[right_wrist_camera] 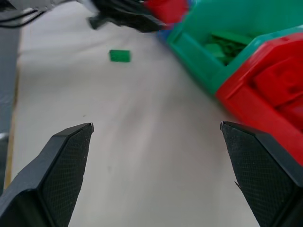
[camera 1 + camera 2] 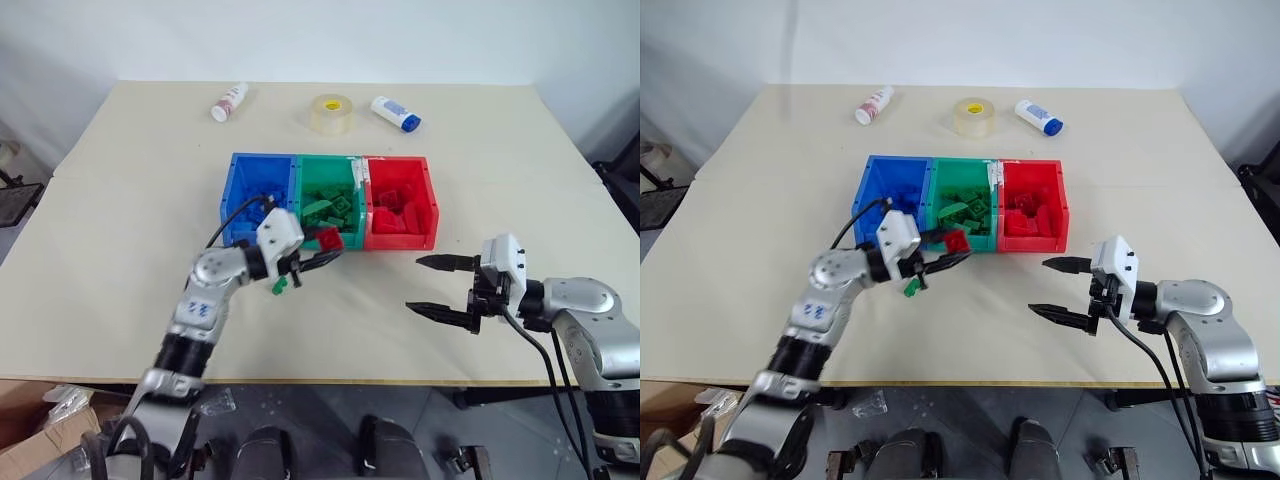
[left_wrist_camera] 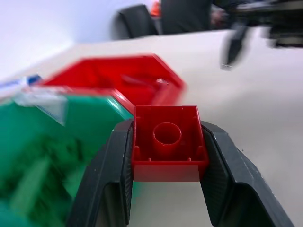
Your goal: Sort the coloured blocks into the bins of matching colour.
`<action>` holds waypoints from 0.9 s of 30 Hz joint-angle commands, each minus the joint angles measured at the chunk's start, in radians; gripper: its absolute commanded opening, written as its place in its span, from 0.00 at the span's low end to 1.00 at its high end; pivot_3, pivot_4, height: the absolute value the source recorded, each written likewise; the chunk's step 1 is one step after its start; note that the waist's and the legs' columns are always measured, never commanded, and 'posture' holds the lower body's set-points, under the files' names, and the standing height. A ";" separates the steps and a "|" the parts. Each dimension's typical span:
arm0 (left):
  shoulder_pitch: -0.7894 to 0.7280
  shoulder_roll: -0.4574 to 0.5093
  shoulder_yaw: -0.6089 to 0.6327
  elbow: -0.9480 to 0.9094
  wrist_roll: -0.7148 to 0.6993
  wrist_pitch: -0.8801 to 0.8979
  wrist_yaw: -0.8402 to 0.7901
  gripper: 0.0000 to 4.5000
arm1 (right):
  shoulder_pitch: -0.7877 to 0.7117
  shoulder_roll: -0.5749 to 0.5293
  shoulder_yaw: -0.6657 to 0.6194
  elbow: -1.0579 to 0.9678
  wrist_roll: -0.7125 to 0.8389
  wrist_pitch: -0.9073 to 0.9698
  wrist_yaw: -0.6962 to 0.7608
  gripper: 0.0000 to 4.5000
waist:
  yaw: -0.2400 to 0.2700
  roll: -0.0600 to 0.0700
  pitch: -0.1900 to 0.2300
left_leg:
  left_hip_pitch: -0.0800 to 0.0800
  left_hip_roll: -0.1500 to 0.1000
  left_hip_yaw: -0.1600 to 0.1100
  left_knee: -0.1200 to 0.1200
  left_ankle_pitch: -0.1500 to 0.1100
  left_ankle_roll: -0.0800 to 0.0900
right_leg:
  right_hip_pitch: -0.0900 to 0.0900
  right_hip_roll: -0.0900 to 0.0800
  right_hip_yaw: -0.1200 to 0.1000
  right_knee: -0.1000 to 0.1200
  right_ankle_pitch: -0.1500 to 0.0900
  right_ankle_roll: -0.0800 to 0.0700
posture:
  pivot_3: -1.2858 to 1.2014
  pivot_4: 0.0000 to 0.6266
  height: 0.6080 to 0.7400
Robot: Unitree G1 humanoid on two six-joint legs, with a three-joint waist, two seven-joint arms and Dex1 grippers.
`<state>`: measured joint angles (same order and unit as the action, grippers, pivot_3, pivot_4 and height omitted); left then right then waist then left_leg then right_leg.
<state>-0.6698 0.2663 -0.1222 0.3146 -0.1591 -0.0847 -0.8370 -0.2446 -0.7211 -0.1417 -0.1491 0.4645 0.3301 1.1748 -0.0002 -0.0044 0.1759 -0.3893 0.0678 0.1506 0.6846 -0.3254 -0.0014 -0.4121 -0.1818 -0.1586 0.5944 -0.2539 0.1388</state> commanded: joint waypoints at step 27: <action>-0.245 -0.052 0.066 0.378 0.009 -0.276 -0.134 0.95 | -0.038 -0.034 0.019 -0.020 0.044 0.002 -0.027 1.00 | -0.008 -0.003 0.002 | -0.003 -0.002 -0.002 -0.001 -0.001 0.003 | -0.001 0.000 -0.001 -0.004 0.002 0.003 | 0.52 0.24 1.00</action>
<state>-0.9501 0.1777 -0.0591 0.8321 -0.1010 -0.4184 -0.9095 -0.2703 -0.7400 -0.1200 -0.1787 0.5038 0.3492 1.1256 -0.0087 -0.0073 0.1776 -0.3920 0.0662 0.1487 0.6831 -0.3267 0.0013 -0.4133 -0.1818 -0.1589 0.5905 -0.2522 0.1417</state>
